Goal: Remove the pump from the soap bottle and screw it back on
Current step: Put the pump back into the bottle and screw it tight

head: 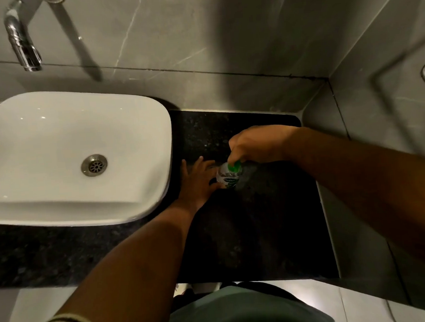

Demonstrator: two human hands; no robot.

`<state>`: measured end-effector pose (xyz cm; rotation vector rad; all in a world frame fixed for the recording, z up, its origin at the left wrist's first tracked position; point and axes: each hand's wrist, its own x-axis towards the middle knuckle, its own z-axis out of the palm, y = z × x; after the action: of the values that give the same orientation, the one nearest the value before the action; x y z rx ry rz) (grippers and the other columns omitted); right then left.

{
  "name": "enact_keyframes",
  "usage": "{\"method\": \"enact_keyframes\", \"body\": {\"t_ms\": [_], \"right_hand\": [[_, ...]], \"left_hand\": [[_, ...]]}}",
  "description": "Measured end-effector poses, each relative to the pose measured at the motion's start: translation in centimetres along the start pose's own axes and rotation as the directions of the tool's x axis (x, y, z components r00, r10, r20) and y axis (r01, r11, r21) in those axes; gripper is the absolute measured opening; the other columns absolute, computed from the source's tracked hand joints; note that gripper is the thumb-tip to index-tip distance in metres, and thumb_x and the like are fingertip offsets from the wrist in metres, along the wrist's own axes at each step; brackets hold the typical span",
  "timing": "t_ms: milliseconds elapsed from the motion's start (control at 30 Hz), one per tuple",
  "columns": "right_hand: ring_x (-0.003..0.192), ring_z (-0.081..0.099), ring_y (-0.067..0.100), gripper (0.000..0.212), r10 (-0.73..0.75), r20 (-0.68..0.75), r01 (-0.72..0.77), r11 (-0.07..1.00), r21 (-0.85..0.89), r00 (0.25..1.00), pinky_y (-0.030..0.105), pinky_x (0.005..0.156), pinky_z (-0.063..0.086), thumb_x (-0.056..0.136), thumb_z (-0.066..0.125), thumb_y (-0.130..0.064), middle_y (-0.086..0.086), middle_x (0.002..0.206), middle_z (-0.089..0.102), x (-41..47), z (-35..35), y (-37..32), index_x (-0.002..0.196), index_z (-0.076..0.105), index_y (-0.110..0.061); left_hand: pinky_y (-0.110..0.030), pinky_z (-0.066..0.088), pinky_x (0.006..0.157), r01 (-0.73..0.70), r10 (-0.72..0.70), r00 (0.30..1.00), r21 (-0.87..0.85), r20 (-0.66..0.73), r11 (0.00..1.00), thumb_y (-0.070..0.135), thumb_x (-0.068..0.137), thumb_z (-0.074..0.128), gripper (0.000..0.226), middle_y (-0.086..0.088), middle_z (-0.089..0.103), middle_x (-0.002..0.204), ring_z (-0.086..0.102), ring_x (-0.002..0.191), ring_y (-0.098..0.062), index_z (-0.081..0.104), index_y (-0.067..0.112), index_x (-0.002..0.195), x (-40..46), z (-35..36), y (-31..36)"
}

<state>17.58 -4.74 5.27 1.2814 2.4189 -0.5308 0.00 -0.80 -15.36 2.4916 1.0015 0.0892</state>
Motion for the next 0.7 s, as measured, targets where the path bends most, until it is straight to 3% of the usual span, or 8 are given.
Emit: {"method": "enact_keyframes", "body": {"t_ms": [167, 433, 567, 633, 700], "right_hand": [[0.089, 0.057, 0.029, 0.026, -0.049, -0.025, 0.048, 0.998, -0.041, 0.999, 0.027, 0.069, 0.032, 0.081, 0.058, -0.009, 0.008, 0.092, 0.055, 0.16, 0.36, 0.41, 0.101, 0.068, -0.022], [0.091, 0.056, 0.026, 0.026, -0.064, -0.010, 0.062, 0.994, -0.089, 0.998, 0.030, 0.072, 0.039, 0.085, 0.056, -0.012, 0.010, 0.098, 0.059, 0.00, 0.52, 0.51, 0.107, 0.067, -0.021], [0.091, 0.058, 0.027, 0.024, -0.049, -0.006, 0.048, 0.989, -0.140, 0.999, 0.042, 0.077, 0.049, 0.088, 0.053, -0.018, 0.008, 0.100, 0.059, -0.20, 0.23, 0.35, 0.108, 0.066, -0.023], [0.094, 0.059, 0.028, 0.028, -0.047, -0.016, 0.043, 0.983, -0.176, 0.999, 0.044, 0.077, 0.051, 0.088, 0.052, -0.019, 0.007, 0.103, 0.060, -0.32, 0.22, 0.30, 0.113, 0.063, -0.027], [0.104, 0.057, 0.031, 0.046, 0.052, -0.022, -0.054, 0.992, -0.111, 0.998, 0.048, 0.083, 0.051, 0.088, 0.053, -0.020, 0.008, 0.118, 0.058, -0.58, 0.73, 0.37, 0.131, 0.047, -0.035]], "left_hand": [[-0.063, -0.011, 0.113, 0.010, -0.010, 1.000, -0.024, 0.023, 1.000, 0.055, 0.087, 0.052, 0.056, 0.005, 0.040, 0.149, 0.010, 0.148, -0.022, 0.044, 0.036, 0.139, 0.04, -0.21, 0.02], [-0.063, -0.010, 0.113, 0.036, -0.036, 0.999, -0.061, 0.009, 0.997, 0.052, 0.086, 0.057, 0.055, 0.005, 0.044, 0.146, 0.014, 0.147, -0.022, 0.046, 0.036, 0.137, -0.28, -0.24, 0.50], [-0.063, -0.009, 0.114, 0.041, -0.040, 0.999, -0.051, 0.026, 0.998, 0.050, 0.087, 0.055, 0.055, 0.004, 0.042, 0.148, 0.013, 0.147, -0.022, 0.044, 0.034, 0.139, -0.37, -0.32, 0.63], [-0.063, -0.007, 0.114, 0.044, -0.042, 0.998, -0.043, 0.036, 0.998, 0.051, 0.087, 0.054, 0.058, 0.004, 0.038, 0.151, 0.012, 0.148, -0.022, 0.041, 0.033, 0.141, -0.43, -0.31, 0.65], [-0.063, -0.007, 0.114, 0.055, -0.053, 0.997, -0.031, 0.049, 0.998, 0.051, 0.086, 0.057, 0.065, 0.003, 0.033, 0.154, 0.009, 0.148, -0.023, 0.035, 0.032, 0.144, -0.75, -0.55, 0.90]]}}
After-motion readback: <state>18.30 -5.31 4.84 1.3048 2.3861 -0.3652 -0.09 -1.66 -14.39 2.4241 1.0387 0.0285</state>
